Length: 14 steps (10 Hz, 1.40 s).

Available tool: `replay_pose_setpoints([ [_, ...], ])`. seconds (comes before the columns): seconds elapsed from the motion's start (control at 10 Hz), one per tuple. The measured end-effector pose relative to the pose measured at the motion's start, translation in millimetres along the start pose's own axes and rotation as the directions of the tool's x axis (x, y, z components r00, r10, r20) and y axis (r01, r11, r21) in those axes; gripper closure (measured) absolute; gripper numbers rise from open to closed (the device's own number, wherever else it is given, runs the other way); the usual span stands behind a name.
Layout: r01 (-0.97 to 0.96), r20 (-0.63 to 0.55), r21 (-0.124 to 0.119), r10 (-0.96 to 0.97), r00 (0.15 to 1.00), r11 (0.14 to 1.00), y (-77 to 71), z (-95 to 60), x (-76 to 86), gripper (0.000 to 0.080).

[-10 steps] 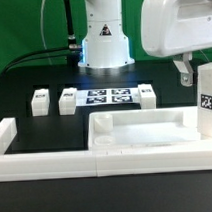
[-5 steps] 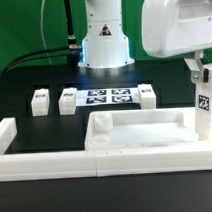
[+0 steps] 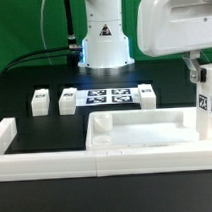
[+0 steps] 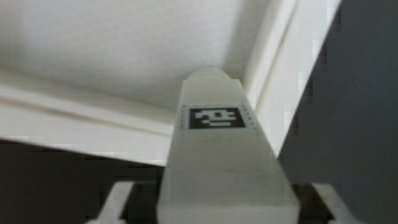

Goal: Assemble desk

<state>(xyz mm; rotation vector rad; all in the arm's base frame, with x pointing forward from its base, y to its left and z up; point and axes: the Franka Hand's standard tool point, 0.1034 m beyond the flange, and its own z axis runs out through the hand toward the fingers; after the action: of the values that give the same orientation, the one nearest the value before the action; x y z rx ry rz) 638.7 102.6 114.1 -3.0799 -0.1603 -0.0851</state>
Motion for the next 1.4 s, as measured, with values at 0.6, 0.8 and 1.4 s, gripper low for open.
replay_pose_setpoints([
  [0.6,-0.645,0.008,0.011,0.645,0.764,0.764,-5.1,1.3,-0.3,0.0511],
  [0.8,-0.785,0.017,0.011,0.784,0.620,0.620,-5.2,1.4,-0.3,0.0511],
  [1.4,-0.745,0.025,-0.002,0.745,0.667,0.667,-5.6,0.7,-1.2,0.0188],
])
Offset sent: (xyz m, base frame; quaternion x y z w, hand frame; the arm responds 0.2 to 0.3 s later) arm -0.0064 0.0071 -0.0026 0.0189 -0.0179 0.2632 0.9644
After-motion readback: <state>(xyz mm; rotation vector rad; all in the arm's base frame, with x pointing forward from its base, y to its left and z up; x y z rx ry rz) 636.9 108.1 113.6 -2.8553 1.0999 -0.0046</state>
